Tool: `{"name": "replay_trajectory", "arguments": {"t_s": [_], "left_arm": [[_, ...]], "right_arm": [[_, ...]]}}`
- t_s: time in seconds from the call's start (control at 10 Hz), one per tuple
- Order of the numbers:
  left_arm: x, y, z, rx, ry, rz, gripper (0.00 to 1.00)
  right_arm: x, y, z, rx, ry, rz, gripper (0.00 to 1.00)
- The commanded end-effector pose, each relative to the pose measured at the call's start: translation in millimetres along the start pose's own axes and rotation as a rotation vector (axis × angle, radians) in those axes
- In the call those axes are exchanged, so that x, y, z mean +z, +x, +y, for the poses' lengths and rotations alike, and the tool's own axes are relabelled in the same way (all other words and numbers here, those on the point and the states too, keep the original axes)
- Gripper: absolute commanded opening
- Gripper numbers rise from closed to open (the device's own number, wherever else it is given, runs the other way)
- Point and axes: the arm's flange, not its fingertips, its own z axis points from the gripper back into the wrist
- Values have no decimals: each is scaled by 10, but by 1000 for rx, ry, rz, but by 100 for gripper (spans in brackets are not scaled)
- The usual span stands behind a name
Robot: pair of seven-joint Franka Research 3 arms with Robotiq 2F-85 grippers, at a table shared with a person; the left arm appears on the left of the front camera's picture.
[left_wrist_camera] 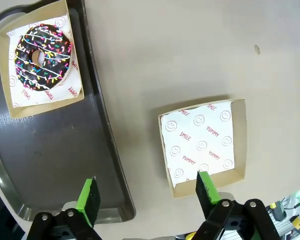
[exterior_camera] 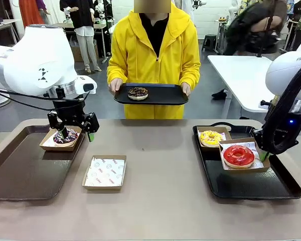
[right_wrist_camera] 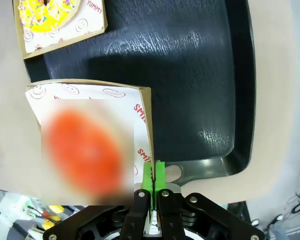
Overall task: Individually package the donuts and arrange them on the tray.
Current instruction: Place the picked Paper togo box on the Handle tray while simultaneously picking up another Paper togo box from the table with the other hand.
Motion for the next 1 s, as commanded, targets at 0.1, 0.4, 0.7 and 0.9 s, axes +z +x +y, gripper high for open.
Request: {"name": "replay_trajectory", "arguments": {"t_s": [0.1,0.4,0.7,0.9], "left_arm": [[-95,145,-197,31,71,20,100],[-205,165,-309,45,80,14,100],[-227,130,-254,27,50,27,100],[-227,130,-254,27,50,27,100]], "right_arm": [[-138,43,-286,139,6,-21,1],[-266,161,-376,154,9,6,1],[-268,127,-353,135,8,20,1],[-268,127,-353,135,8,20,1]]}}
